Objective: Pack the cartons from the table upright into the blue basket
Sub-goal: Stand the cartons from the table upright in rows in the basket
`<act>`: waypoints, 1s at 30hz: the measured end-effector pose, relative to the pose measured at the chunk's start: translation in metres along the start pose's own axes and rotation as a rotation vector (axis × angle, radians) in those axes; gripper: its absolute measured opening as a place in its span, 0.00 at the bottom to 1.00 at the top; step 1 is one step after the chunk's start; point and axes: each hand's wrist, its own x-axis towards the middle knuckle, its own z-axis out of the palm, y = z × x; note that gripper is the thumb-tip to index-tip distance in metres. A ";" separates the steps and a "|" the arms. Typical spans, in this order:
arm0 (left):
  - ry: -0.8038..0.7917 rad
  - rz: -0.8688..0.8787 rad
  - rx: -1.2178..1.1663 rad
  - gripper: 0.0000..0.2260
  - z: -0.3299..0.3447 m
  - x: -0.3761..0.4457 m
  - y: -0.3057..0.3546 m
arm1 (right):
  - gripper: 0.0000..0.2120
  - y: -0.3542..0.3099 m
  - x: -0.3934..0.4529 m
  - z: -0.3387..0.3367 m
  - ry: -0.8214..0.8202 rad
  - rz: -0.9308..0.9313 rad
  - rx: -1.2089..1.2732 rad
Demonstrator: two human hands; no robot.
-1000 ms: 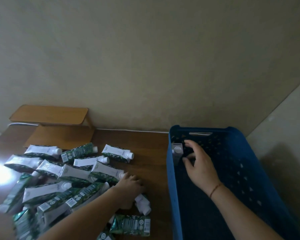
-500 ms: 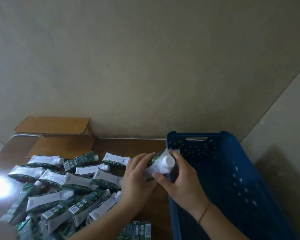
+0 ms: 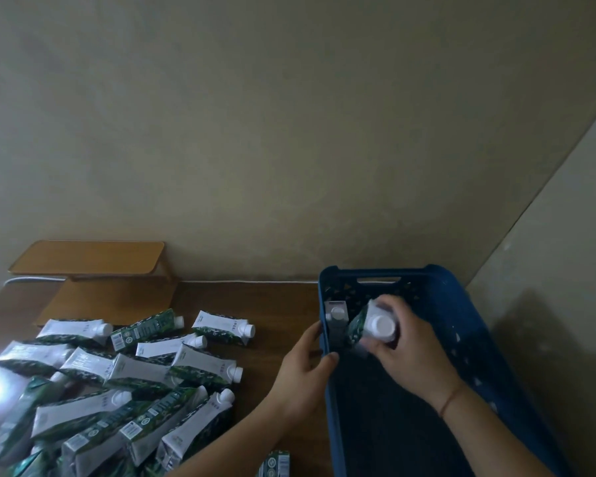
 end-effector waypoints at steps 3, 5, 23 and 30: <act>0.004 -0.014 -0.025 0.23 0.000 0.001 -0.004 | 0.25 0.027 0.008 0.023 -0.196 -0.009 -0.153; -0.016 -0.035 -0.054 0.24 -0.002 0.000 -0.006 | 0.24 0.043 0.013 0.043 -0.262 -0.017 -0.227; -0.135 -0.048 -0.006 0.30 -0.018 0.007 -0.018 | 0.21 0.072 0.027 0.111 -0.123 0.489 -0.086; -0.248 -0.124 0.175 0.24 -0.033 -0.014 -0.034 | 0.25 0.068 0.032 0.099 -0.330 0.530 -0.154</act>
